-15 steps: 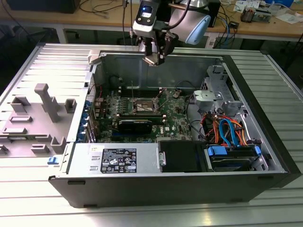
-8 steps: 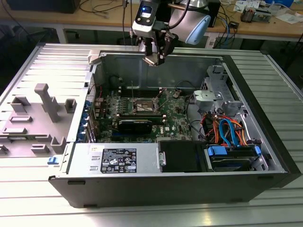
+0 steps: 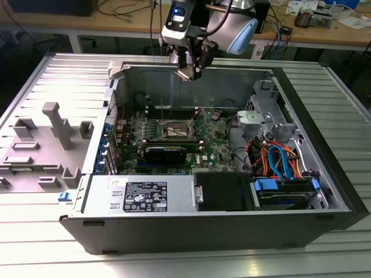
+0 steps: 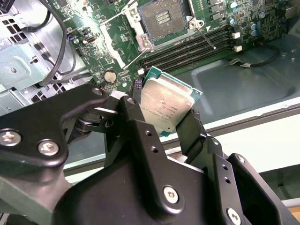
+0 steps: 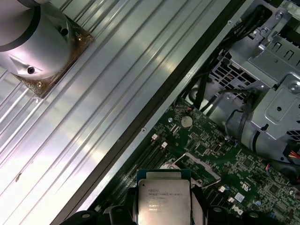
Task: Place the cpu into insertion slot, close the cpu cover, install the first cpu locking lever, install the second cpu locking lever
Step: 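Place the cpu into insertion slot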
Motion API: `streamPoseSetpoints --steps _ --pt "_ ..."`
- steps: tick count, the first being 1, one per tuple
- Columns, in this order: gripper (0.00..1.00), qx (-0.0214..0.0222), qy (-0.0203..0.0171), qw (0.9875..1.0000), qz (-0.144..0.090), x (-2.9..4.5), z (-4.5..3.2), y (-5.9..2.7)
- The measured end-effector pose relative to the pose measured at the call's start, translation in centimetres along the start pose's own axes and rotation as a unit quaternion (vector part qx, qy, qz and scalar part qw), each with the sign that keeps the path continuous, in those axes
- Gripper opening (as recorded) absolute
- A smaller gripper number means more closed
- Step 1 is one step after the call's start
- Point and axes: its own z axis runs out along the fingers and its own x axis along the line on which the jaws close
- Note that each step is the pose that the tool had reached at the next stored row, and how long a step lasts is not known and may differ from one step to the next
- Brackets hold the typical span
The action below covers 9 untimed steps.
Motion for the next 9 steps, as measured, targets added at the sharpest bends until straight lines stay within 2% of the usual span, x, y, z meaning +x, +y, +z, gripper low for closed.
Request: streamPoseSetpoints --steps 6,9 --pt "0.55 -0.0005 -0.0022 0.9997 0.025 0.01 0.08 -0.02" --pt "0.55 -0.0004 -0.0024 0.9996 0.027 0.2 0.09 -0.36"
